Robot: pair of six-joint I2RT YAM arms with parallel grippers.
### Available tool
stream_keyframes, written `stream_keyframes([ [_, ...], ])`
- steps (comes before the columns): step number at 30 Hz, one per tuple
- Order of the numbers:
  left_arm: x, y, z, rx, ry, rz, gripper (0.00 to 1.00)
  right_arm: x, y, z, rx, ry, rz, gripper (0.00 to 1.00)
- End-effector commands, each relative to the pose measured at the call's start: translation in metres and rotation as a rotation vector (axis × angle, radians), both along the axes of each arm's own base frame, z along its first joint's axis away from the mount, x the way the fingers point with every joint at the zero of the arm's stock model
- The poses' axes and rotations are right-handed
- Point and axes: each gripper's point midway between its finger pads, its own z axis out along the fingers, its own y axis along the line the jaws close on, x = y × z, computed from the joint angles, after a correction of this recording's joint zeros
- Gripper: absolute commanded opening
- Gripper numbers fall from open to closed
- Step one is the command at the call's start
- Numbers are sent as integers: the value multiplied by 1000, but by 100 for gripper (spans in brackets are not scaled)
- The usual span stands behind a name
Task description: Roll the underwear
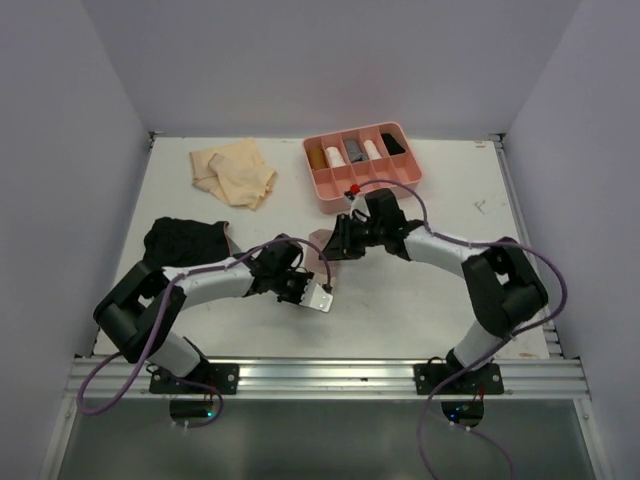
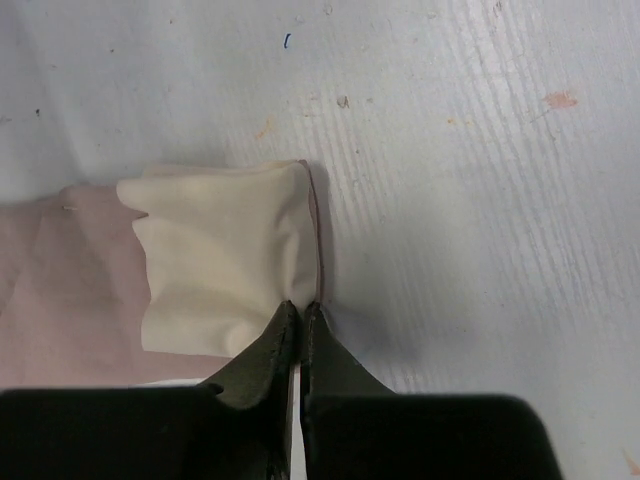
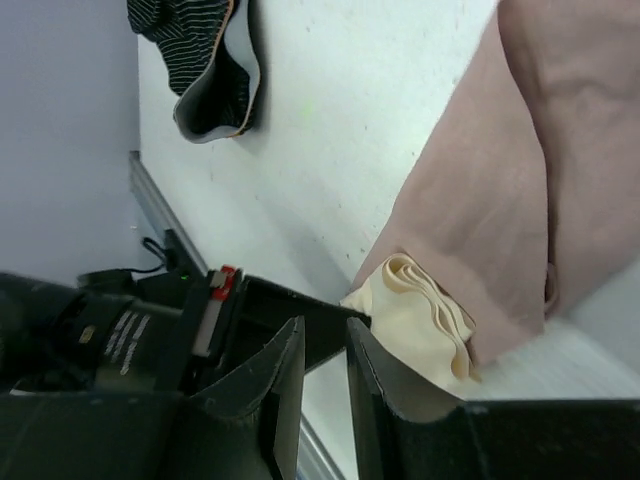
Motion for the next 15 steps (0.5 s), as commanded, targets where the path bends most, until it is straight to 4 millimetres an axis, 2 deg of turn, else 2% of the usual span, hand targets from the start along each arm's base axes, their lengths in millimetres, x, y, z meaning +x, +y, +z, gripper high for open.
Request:
stream_keyframes([
  [1, -13, 9, -8, 63, 130, 32, 0, -3, -31, 45, -143, -244, 69, 29],
  [2, -14, 10, -11, 78, 156, 38, 0, -7, -36, 48, -163, -264, 76, 29],
  [3, -10, 5, -7, 75, 162, 41, 0, -10, -43, 51, -182, -281, 72, 28],
  [4, -15, 8, -8, 97, 209, 38, 0, -19, -52, 60, -204, -311, 85, 28],
  [6, -13, 2, -6, 100, 279, 32, 0, -27, -65, 60, -254, -332, 83, 28],
  [7, -22, 8, -8, 131, 341, 26, 0, -35, -74, 58, -285, -326, 94, 26],
  [8, -24, 10, -14, 154, 392, 30, 0, -40, -82, 67, -294, -359, 78, 25],
  [10, -22, 10, -8, 153, 470, 45, 0, -52, -91, 70, -305, -365, 87, 24],
  [11, -23, 11, -13, 167, 514, 49, 0, -59, -94, 80, -291, -398, 82, 24],
  [13, -21, 13, -8, 172, 587, 56, 0, -69, -99, 86, -296, -422, 100, 24],
  [15, -26, 20, -12, 203, 677, 72, 0, -81, -103, 93, -301, -467, 120, 24],
])
